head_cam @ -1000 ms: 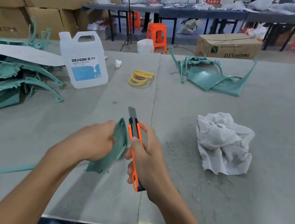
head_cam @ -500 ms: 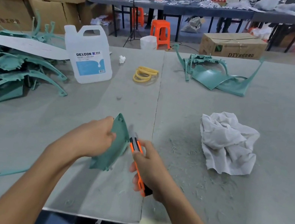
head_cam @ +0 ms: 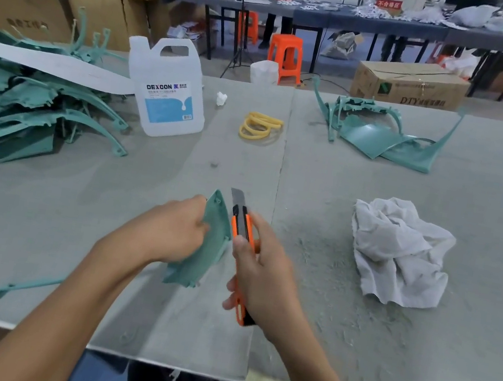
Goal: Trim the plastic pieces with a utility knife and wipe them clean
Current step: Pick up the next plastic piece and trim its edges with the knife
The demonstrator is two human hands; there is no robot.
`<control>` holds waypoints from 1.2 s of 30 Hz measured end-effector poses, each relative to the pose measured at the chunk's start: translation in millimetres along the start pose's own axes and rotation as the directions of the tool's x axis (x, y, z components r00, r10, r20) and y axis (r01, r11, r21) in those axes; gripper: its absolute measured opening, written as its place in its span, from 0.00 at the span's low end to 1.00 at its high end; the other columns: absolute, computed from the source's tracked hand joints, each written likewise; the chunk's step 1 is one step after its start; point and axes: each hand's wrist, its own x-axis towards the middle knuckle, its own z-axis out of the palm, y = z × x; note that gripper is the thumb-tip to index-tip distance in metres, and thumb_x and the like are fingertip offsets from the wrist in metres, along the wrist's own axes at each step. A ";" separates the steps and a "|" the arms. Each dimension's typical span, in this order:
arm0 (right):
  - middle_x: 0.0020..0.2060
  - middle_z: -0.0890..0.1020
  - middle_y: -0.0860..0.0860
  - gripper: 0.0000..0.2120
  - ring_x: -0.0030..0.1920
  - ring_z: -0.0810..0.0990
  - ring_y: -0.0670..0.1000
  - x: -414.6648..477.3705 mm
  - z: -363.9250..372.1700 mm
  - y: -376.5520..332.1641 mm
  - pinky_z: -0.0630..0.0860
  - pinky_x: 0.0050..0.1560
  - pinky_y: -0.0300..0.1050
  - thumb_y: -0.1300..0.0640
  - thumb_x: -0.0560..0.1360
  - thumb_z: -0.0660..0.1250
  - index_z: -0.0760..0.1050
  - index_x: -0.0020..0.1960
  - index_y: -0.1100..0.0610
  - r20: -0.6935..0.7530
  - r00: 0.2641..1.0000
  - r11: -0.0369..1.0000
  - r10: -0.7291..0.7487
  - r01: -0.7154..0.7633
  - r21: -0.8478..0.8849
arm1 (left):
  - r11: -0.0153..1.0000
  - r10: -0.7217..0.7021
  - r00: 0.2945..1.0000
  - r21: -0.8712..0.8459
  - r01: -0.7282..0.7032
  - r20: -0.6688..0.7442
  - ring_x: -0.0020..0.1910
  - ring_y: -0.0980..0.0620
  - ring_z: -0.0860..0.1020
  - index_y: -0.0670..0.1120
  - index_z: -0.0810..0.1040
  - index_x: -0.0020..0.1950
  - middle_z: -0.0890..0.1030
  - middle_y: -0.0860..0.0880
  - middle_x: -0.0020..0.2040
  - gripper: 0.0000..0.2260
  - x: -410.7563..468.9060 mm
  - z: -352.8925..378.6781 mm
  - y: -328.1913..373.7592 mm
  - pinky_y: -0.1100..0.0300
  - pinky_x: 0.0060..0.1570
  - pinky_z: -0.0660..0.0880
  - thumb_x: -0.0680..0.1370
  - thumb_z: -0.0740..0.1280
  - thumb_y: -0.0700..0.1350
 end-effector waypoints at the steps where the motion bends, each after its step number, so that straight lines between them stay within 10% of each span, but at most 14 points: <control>1: 0.37 0.77 0.46 0.20 0.28 0.81 0.50 -2.1 3.8 -4.6 0.80 0.26 0.50 0.49 0.82 0.59 0.67 0.51 0.20 0.010 0.999 0.999 -0.041 0.041 -0.019 | 1.000 0.007 1.000 -0.006 -0.007 0.003 0.48 0.42 0.79 0.47 0.71 0.52 0.80 0.43 0.50 0.04 0.4 -0.2 0.5 0.45 0.51 0.78 0.81 0.58 0.46; 8: 0.48 0.78 0.49 0.25 0.27 0.82 0.52 -7.7 29.7 -0.6 0.82 0.28 0.54 0.50 0.84 0.57 0.58 0.61 0.15 -0.055 0.988 0.976 -0.147 0.135 -0.172 | 1.000 -0.017 1.000 0.007 0.017 -0.011 0.45 0.44 0.78 0.47 0.69 0.47 0.78 0.44 0.46 0.05 1.9 1.3 4.8 0.49 0.47 0.77 0.82 0.57 0.45; 14: 0.52 0.79 0.57 0.24 0.41 0.82 0.58 -4.3 42.3 20.9 0.78 0.23 0.44 0.51 0.84 0.57 0.61 0.76 0.34 -0.142 0.990 0.993 0.006 -0.023 -0.119 | 0.997 -0.039 0.999 0.061 0.039 -0.011 0.43 0.45 0.76 0.45 0.68 0.46 0.77 0.44 0.45 0.07 6.3 0.8 7.4 0.52 0.41 0.72 0.82 0.58 0.46; 25: 0.61 0.71 0.56 0.13 0.53 0.79 0.64 6.6 20.5 18.8 0.77 0.57 0.56 0.54 0.85 0.55 0.67 0.67 0.56 -0.045 0.981 0.758 0.186 -0.173 -0.629 | 0.994 -0.032 0.999 0.100 0.034 -0.024 0.37 0.47 0.72 0.45 0.65 0.43 0.75 0.44 0.42 0.09 5.5 3.7 8.6 0.54 0.32 0.63 0.82 0.58 0.46; 32: 0.48 0.79 0.59 0.07 0.34 0.84 0.60 3.2 -2.8 16.0 0.82 0.41 0.60 0.55 0.83 0.54 0.70 0.54 0.53 -0.023 0.984 0.884 0.174 -0.167 -0.436 | 0.998 -0.029 0.999 0.057 0.030 -0.027 0.37 0.46 0.72 0.46 0.64 0.44 0.75 0.43 0.42 0.10 -1.1 5.0 3.8 0.53 0.34 0.65 0.83 0.57 0.47; 36: 0.50 0.82 0.54 0.14 0.46 0.83 0.59 2.3 -27.8 16.8 0.79 0.51 0.54 0.52 0.84 0.57 0.67 0.69 0.48 -0.044 0.997 0.788 0.070 -0.082 -0.611 | 1.000 -0.017 0.999 -0.003 0.017 -0.052 0.40 0.42 0.74 0.46 0.63 0.43 0.75 0.43 0.42 0.11 -6.7 9.0 -4.3 0.51 0.38 0.67 0.83 0.58 0.49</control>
